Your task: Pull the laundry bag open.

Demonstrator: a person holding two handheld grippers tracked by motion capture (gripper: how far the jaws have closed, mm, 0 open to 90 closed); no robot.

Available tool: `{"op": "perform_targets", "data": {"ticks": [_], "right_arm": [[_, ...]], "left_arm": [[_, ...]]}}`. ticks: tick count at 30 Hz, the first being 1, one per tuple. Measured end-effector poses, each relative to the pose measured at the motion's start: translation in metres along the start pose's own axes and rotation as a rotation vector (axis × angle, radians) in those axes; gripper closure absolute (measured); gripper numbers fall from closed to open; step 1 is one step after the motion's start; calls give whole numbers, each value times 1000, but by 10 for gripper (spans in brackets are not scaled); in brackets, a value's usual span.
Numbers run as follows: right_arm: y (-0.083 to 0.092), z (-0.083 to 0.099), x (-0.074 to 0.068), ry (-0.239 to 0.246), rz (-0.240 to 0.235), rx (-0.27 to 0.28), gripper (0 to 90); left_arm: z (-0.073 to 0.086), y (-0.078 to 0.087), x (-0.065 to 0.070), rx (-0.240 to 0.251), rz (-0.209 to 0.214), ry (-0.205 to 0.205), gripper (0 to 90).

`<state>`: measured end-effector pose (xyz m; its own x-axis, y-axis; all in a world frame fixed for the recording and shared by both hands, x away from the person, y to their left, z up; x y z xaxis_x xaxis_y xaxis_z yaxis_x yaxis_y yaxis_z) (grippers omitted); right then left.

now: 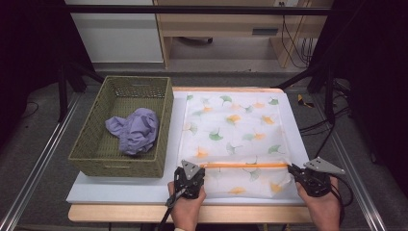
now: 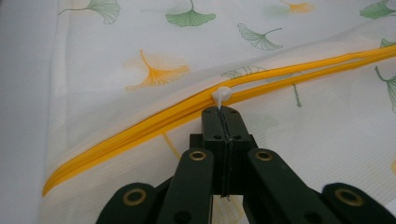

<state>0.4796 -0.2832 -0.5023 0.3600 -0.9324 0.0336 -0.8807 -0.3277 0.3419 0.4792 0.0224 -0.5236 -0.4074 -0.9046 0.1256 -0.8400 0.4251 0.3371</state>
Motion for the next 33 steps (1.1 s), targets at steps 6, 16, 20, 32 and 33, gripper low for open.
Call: {"op": "perform_targets", "data": {"ticks": [6, 16, 20, 32, 33], "right_arm": [[0, 1, 1, -1, 0, 0, 859], [0, 1, 1, 1, 1, -3, 859], [0, 2, 2, -6, 2, -7, 859], [-1, 2, 4, -14, 11, -9, 859], [-1, 2, 5, -12, 12, -9, 859]], "left_arm": [[8, 3, -8, -2, -8, 14, 898], [16, 13, -27, 9, -32, 51, 898], [18, 16, -31, 13, -42, 57, 898], [22, 18, -37, 14, -55, 69, 898], [22, 19, -39, 13, -57, 74, 898]]}}
Point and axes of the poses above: each handheld gripper's, and its own axes: y roughly backward along the jaws, z roughly out of its underside, x roughly to its right, the point moved 10 cm from there along -y, roughly forward along the jaws, and after that the axes turned 15 degrees about x, right-handed, at the moved point
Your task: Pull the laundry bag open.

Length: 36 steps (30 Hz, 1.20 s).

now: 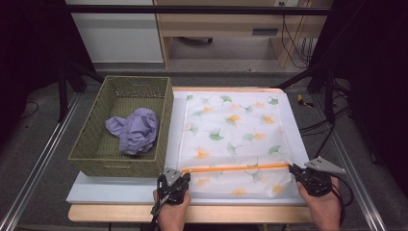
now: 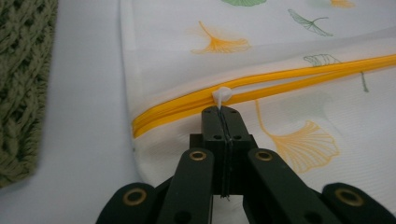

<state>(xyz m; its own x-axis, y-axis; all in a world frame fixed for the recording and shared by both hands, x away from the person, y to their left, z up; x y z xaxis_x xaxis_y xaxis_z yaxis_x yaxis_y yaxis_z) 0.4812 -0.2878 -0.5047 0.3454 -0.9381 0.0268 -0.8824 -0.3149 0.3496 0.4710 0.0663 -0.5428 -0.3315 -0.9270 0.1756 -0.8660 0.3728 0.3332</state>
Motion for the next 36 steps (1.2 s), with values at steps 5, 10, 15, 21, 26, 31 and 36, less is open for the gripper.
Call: {"op": "perform_targets", "data": {"ticks": [5, 10, 15, 21, 26, 31, 36], "right_arm": [[0, 0, 0, 1, -2, 1, 859], [0, 1, 0, 0, 0, -2, 859], [0, 0, 0, 5, 1, -2, 859], [0, 1, 0, -1, 0, -4, 859], [0, 1, 0, 0, 1, -4, 859], [0, 1, -1, 6, 1, -2, 859], [-1, 2, 0, 2, 0, -6, 859]], "left_arm": [[3, 0, -4, 2, -8, 15, 898], [4, 3, -10, 4, -17, 24, 898], [6, 4, -11, 5, -17, 29, 898], [7, 4, -13, 0, -23, 32, 897], [6, 5, -15, 4, -29, 37, 897], [7, 5, -17, 7, -32, 45, 898], [7, 5, -18, 8, -43, 32, 897]]}}
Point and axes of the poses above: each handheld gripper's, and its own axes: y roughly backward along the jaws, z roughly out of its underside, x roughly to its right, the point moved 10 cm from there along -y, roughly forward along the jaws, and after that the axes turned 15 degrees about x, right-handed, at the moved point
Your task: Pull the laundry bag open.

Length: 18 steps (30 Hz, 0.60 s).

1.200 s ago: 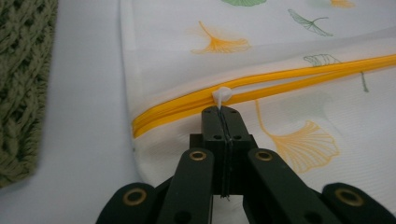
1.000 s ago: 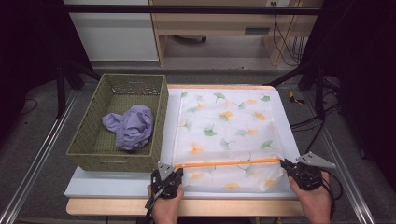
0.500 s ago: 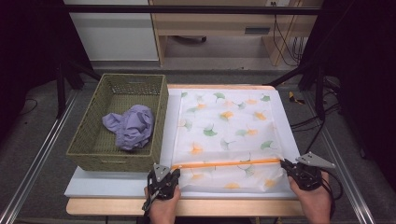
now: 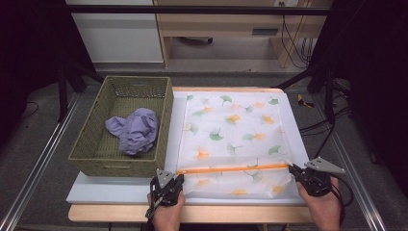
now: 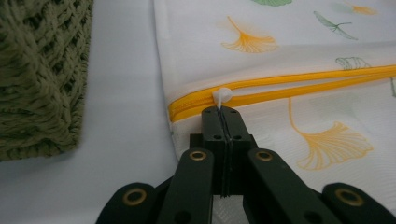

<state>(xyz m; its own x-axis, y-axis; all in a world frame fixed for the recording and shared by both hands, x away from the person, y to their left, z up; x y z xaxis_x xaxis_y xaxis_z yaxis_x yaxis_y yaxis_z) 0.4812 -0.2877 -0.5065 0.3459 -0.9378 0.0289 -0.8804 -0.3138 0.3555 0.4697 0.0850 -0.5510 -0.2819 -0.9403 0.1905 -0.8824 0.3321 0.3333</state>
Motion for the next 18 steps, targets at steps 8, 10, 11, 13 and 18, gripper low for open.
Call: {"op": "perform_targets", "data": {"ticks": [8, 10, 11, 13, 18], "right_arm": [[0, 1, 2, -1, -2, 0, 858], [0, 1, 1, 0, -6, 0, 857], [0, 1, 1, 1, -9, -1, 855], [-1, 2, 1, -1, -6, -3, 850], [-1, 2, 4, -2, 6, 10, 740]], "left_arm": [[0, -2, 3, 8, 10, 23, 897], [-2, -1, 4, 14, 11, 30, 896], [-2, -1, 4, 14, 12, 32, 896], [-4, -1, 6, 21, 16, 40, 895], [-2, -4, 16, 27, 37, 50, 853]]}}
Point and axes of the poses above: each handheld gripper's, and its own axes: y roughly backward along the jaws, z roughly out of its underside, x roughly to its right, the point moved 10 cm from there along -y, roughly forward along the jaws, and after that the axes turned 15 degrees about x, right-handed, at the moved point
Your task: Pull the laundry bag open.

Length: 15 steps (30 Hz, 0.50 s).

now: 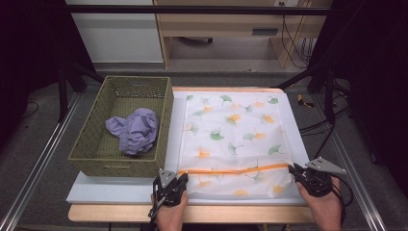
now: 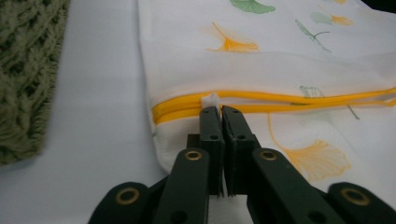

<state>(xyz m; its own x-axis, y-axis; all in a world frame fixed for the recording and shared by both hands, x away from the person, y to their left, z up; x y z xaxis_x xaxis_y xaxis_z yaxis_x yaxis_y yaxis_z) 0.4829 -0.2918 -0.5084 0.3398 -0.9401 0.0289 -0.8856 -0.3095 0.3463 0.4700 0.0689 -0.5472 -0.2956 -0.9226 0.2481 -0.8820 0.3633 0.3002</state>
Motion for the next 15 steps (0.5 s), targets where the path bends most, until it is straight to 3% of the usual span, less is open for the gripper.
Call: {"op": "perform_targets", "data": {"ticks": [4, 8, 15], "right_arm": [[1, -4, 4, -15, 21, 41, 649], [3, -11, 10, -38, 53, 81, 493], [2, -23, 10, -78, 57, 133, 299]], "left_arm": [[-3, -1, 4, 22, 2, -13, 776], [-10, -1, 10, 56, 19, -9, 696], [-26, -6, 25, 102, 58, -37, 523]]}}
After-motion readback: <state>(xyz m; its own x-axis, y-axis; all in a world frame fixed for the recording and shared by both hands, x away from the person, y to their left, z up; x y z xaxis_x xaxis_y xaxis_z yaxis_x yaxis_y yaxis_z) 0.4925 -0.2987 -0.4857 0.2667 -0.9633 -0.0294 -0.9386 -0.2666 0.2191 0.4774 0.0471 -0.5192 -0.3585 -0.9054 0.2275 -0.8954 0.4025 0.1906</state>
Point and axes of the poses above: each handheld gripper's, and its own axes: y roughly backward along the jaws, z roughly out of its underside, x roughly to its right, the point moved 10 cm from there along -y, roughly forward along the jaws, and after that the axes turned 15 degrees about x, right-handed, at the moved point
